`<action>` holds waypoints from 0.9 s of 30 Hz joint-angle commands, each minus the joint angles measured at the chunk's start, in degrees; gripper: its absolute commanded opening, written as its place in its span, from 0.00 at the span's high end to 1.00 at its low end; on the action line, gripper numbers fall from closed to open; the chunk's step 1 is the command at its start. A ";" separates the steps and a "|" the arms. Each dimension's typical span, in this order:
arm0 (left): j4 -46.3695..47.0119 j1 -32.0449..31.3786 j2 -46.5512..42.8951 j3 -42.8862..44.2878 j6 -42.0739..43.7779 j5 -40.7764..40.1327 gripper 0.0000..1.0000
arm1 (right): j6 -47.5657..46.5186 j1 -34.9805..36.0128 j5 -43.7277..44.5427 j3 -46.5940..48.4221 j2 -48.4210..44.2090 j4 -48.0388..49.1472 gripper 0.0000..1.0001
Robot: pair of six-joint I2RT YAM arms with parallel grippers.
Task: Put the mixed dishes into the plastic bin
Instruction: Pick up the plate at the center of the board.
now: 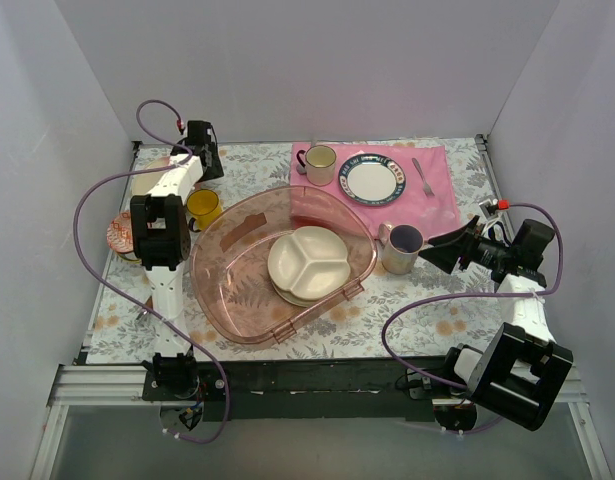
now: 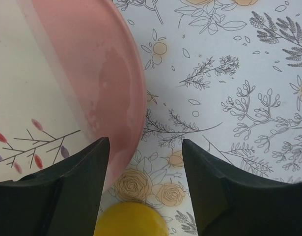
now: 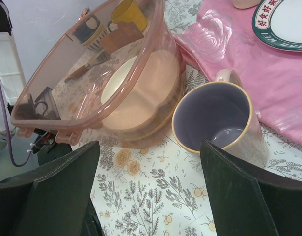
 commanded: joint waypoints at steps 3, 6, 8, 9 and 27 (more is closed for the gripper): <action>0.65 0.15 0.67 3.88 2.37 -4.85 0.44 | -1.61 -0.32 -0.19 2.40 0.53 -0.09 0.10; 0.91 0.15 1.98 4.85 3.07 -5.99 0.47 | -1.70 -0.41 -0.19 2.40 0.70 -0.09 0.10; 1.09 0.15 2.86 5.46 3.51 -6.61 0.47 | -1.70 -0.32 -0.19 2.32 0.70 -0.09 0.10; 1.18 0.15 3.21 5.64 3.60 -6.70 0.47 | -1.70 -0.32 -0.19 2.32 0.79 -0.09 0.10; 2.85 0.15 7.88 9.68 6.06 -8.63 0.73 | -2.05 -0.41 -0.01 2.49 1.32 -0.36 0.10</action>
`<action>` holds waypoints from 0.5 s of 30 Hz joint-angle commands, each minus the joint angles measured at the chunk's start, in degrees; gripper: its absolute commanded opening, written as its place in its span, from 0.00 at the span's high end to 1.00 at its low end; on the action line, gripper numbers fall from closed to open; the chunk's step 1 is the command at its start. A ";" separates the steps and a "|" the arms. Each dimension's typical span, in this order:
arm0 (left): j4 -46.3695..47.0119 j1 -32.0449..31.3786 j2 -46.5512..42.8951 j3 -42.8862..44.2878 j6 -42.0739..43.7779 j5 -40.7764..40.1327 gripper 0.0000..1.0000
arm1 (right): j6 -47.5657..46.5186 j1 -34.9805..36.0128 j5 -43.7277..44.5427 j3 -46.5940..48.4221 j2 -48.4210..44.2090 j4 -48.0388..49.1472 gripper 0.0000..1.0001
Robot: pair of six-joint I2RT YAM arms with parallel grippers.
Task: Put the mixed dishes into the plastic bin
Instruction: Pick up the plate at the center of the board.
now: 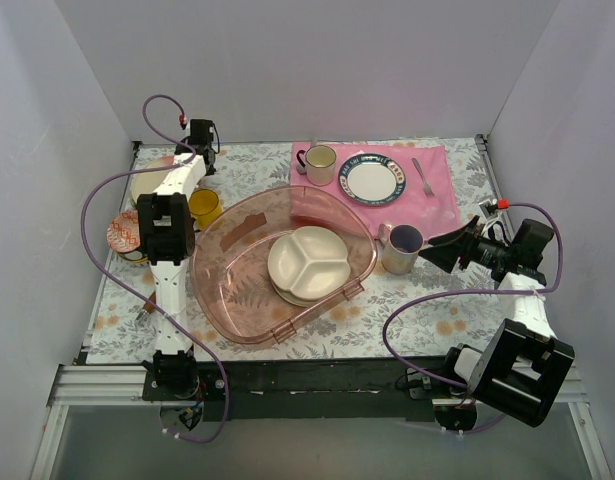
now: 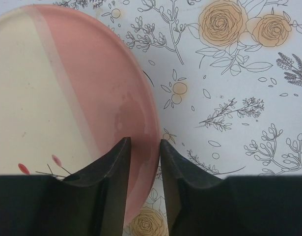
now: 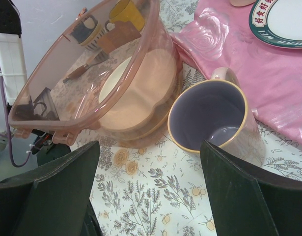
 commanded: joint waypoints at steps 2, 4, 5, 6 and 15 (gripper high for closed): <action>0.95 0.22 0.16 1.86 0.77 -0.85 0.79 | -1.38 -0.41 -0.56 2.21 0.09 -0.20 0.10; 0.95 0.22 -0.46 1.86 0.60 -0.41 0.84 | -1.38 -0.32 -0.56 2.12 -0.08 -0.20 0.10; 0.77 0.22 -1.24 1.95 0.77 -0.06 0.88 | -1.38 -0.32 -0.56 2.21 0.00 -0.20 0.10; 0.86 0.22 -1.68 1.86 0.69 0.20 0.90 | -1.38 -0.32 -0.56 2.12 -0.17 -0.20 0.10; 0.86 0.22 -7.04 0.54 0.16 3.63 1.00 | -1.38 -0.32 -0.73 2.12 -0.52 -0.20 0.10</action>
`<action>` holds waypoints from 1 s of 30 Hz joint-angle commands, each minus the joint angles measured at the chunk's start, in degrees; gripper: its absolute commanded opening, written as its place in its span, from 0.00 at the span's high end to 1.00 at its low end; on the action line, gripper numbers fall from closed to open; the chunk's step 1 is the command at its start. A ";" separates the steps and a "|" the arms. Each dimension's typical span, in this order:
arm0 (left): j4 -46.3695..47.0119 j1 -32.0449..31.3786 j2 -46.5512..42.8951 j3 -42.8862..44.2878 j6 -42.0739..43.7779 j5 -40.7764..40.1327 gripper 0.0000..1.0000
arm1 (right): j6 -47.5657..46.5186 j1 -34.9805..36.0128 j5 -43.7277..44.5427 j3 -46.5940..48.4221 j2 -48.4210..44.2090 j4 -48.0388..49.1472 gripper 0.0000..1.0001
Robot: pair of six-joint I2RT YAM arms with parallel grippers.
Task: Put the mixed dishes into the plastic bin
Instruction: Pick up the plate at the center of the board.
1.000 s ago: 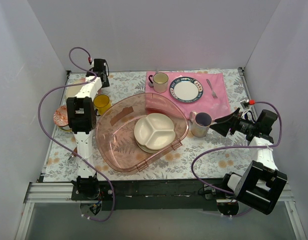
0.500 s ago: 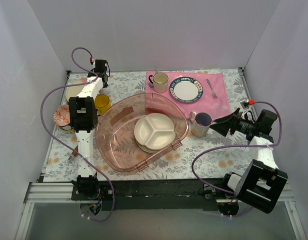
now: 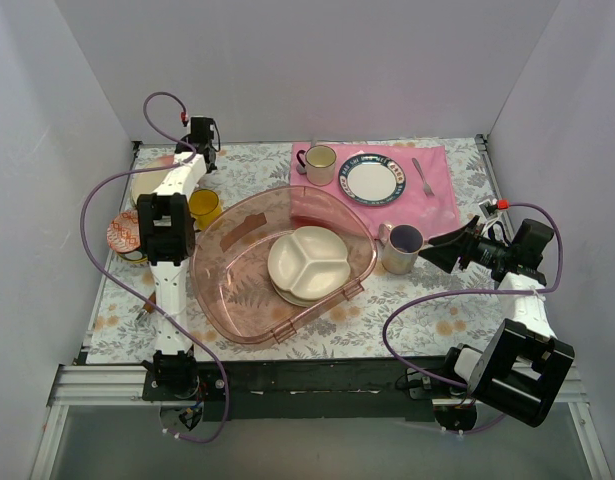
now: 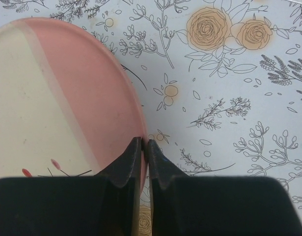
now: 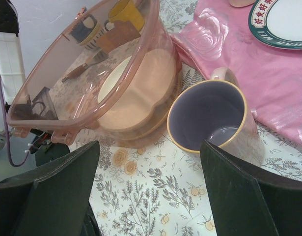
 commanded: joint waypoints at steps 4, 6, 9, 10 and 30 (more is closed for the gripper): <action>0.25 0.28 -8.70 -0.09 -1.26 3.04 1.00 | -0.94 -0.32 -0.84 2.12 -0.70 -0.09 0.10; 0.34 0.28 -9.49 -0.45 -1.26 3.04 1.00 | -0.94 -0.32 -0.84 2.12 -0.79 -0.09 0.10; 0.42 0.28 -11.33 -1.15 -1.35 3.57 1.00 | -0.85 -0.32 -0.93 2.12 -0.79 -0.09 0.10; 0.42 0.20 -12.03 -1.32 -1.35 3.83 1.00 | -0.85 -0.32 -0.93 2.12 -0.87 -0.09 0.10; 2.53 0.28 -19.42 -8.88 2.16 10.51 1.00 | -0.85 -0.32 -1.19 2.03 -1.32 -0.09 0.10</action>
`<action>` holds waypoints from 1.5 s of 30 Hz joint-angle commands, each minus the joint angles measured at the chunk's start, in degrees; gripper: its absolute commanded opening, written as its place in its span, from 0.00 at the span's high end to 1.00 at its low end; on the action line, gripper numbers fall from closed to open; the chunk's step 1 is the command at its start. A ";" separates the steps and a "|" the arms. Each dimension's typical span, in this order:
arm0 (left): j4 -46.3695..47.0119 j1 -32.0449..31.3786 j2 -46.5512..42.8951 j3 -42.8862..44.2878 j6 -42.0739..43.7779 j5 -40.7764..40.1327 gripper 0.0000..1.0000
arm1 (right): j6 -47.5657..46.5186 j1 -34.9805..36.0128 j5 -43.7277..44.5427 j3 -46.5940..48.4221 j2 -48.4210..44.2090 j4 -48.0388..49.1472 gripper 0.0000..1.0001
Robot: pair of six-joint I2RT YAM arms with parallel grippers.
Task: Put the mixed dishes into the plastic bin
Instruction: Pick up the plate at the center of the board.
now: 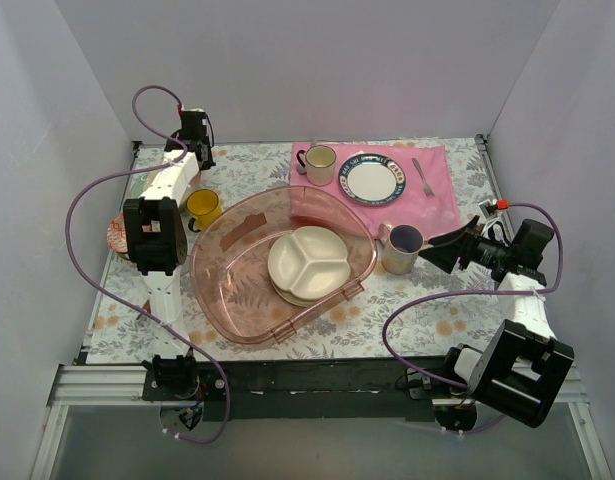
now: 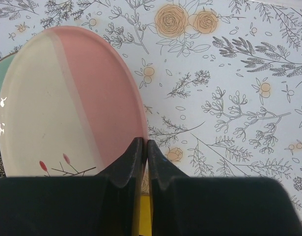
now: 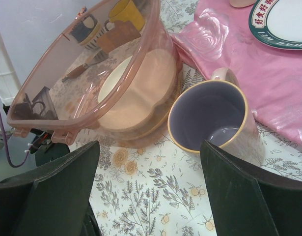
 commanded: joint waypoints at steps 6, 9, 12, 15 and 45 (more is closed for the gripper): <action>3.15 0.02 -10.41 -3.01 1.14 2.01 1.00 | -0.68 -0.32 -1.26 2.12 -1.05 0.13 0.10; 3.67 0.02 -11.46 -3.98 1.23 1.75 1.00 | -0.59 -0.32 -1.35 2.12 -0.79 0.13 0.10; 3.85 0.02 -12.69 -4.34 1.14 1.22 1.00 | -0.59 -0.23 -1.52 2.30 -0.70 -0.05 0.10; 4.03 0.02 -14.01 -4.16 0.88 0.87 1.00 | -0.68 0.21 -1.61 2.73 -0.53 -0.40 0.10; 13.95 14.52 -24.47 -10.93 -22.67 24.32 1.00 | -2.26 1.09 -0.47 3.09 -0.96 -2.86 0.10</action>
